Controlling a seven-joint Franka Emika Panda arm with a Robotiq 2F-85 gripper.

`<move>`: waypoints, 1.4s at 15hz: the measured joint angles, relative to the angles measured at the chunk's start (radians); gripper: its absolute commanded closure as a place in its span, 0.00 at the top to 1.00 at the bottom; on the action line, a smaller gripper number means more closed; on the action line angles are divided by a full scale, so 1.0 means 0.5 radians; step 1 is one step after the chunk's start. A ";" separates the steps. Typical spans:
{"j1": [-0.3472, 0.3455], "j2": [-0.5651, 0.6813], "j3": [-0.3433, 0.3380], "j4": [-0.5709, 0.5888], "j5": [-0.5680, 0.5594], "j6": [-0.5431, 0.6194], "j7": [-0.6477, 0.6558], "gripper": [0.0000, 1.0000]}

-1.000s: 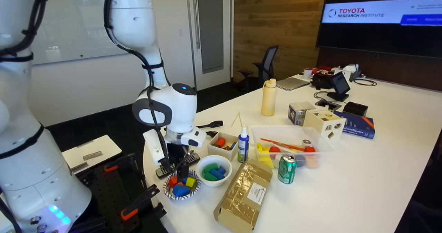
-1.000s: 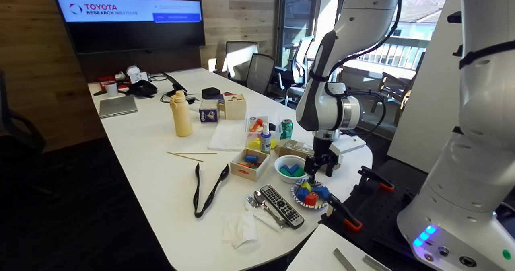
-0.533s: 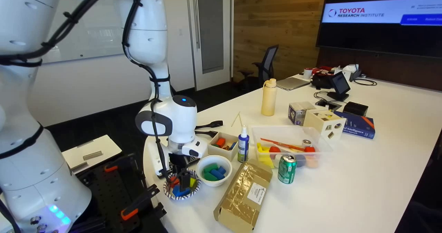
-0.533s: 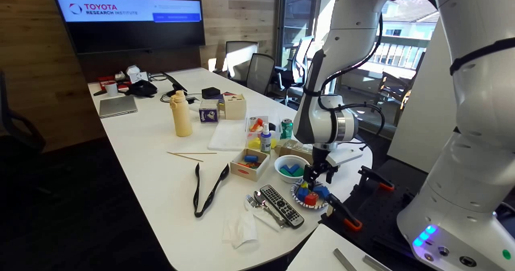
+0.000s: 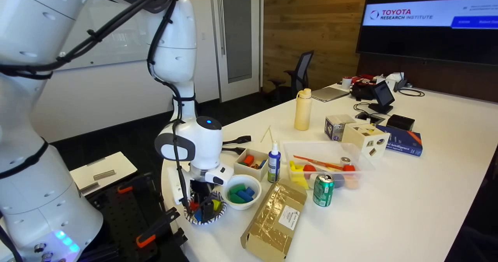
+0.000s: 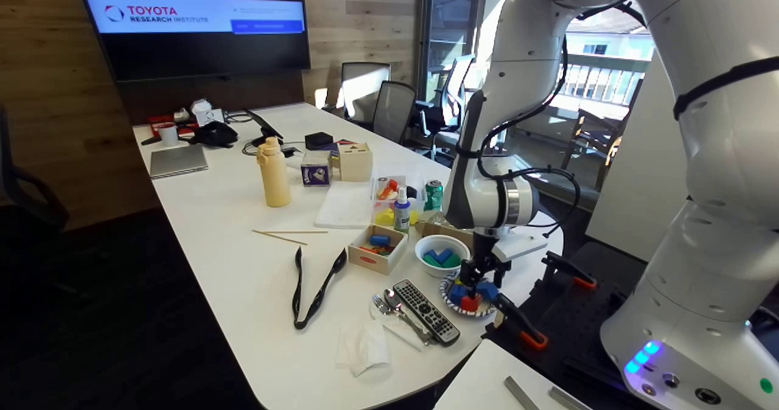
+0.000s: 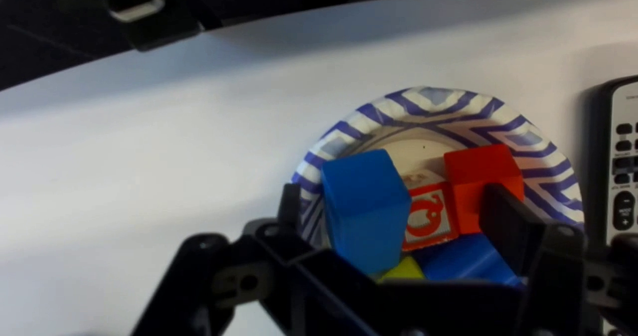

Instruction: Remove one blue block from the black and white bowl and place it in the white bowl

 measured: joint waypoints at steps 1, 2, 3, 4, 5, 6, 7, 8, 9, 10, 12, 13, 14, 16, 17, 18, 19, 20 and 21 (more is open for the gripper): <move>-0.015 0.007 0.014 0.002 0.001 0.013 0.000 0.53; -0.026 0.008 0.024 0.002 0.002 0.029 0.000 0.43; -0.041 0.007 0.038 0.002 0.003 0.045 0.000 0.37; -0.049 0.007 0.043 0.002 0.003 0.059 0.000 0.30; -0.056 0.006 0.045 0.001 0.003 0.074 0.000 0.21; -0.059 0.005 0.045 -0.001 0.003 0.092 0.001 0.15; -0.060 0.002 0.045 -0.006 0.003 0.108 0.001 0.09; -0.060 0.000 0.045 -0.010 0.003 0.122 0.002 0.09; -0.059 -0.002 0.043 -0.014 0.003 0.127 0.003 0.09; -0.056 -0.008 0.037 -0.020 0.003 0.128 0.003 0.09; -0.023 -0.028 0.003 -0.035 0.003 0.125 0.005 0.09; 0.024 -0.047 -0.037 -0.046 0.003 0.108 0.015 0.09; 0.095 -0.073 -0.097 -0.057 0.003 0.073 0.043 0.09; 0.242 -0.146 -0.244 -0.097 -0.278 -0.009 0.337 0.09; 0.312 -0.191 -0.315 -0.114 -0.429 -0.057 0.495 0.09; 0.376 -0.237 -0.384 -0.122 -0.565 -0.109 0.636 0.09; 0.438 -0.285 -0.449 -0.122 -0.680 -0.151 0.761 0.09; 0.493 -0.327 -0.506 -0.120 -0.774 -0.170 0.866 0.09; 0.543 -0.365 -0.560 -0.113 -0.858 -0.173 0.961 0.09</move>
